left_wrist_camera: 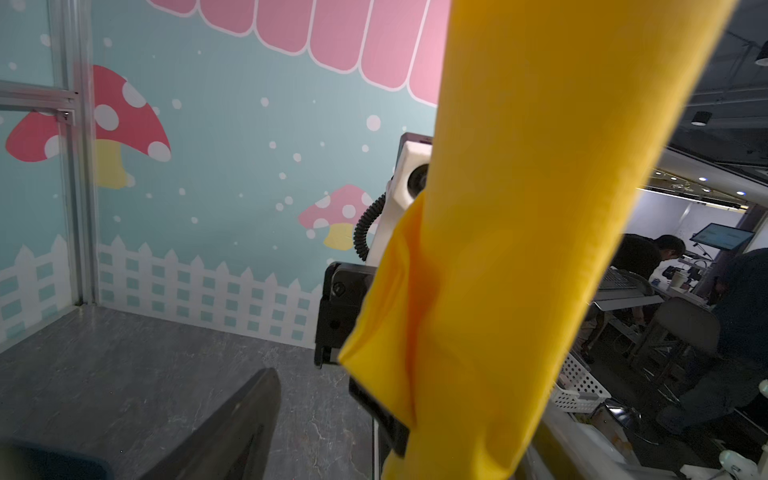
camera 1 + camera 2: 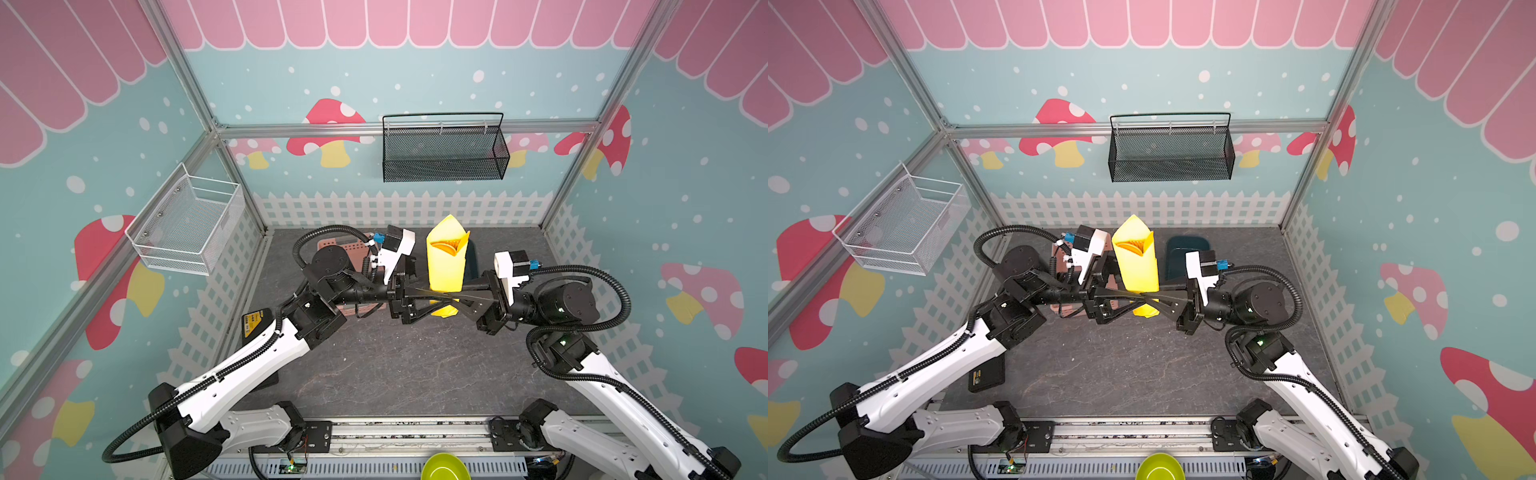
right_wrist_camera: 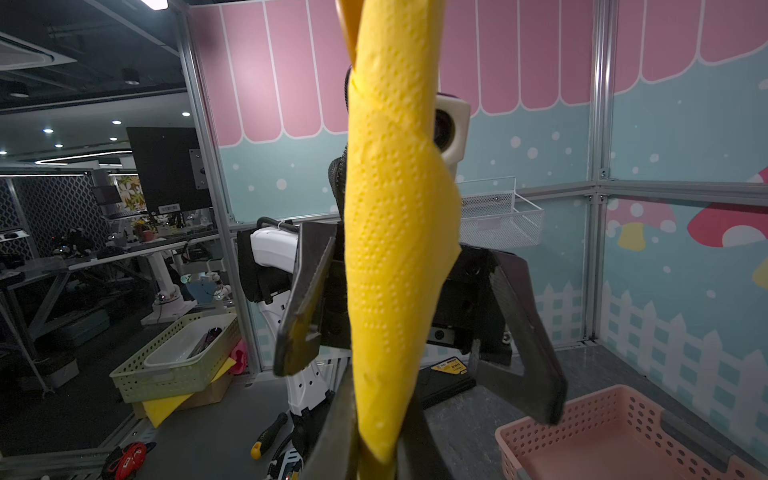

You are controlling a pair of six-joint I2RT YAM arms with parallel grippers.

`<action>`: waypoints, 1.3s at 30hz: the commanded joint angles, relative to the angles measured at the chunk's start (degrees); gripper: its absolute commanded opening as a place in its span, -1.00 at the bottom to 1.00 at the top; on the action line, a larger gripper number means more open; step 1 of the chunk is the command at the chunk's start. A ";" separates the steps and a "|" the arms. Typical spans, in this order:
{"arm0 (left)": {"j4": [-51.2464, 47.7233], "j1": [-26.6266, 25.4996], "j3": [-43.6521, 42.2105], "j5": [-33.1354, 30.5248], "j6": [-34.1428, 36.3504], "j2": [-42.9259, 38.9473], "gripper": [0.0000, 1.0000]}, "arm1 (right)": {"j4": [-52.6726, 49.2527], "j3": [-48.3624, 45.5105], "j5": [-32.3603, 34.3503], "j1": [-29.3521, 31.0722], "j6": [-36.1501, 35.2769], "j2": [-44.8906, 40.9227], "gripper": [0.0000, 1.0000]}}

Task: Place the utensils on the paper napkin and roll it up

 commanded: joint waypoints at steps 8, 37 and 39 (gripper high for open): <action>3.88 -0.82 5.29 5.15 -0.79 2.79 0.53 | 1.96 -1.39 -1.97 0.42 1.06 0.30 -1.00; 2.64 -1.62 1.86 6.73 0.18 0.20 -0.09 | -2.91 -1.33 3.38 0.43 -1.42 -1.63 -1.00; 2.49 -1.62 1.69 7.02 0.14 0.08 -0.13 | -3.21 -1.22 3.77 0.39 -1.58 -1.80 -1.00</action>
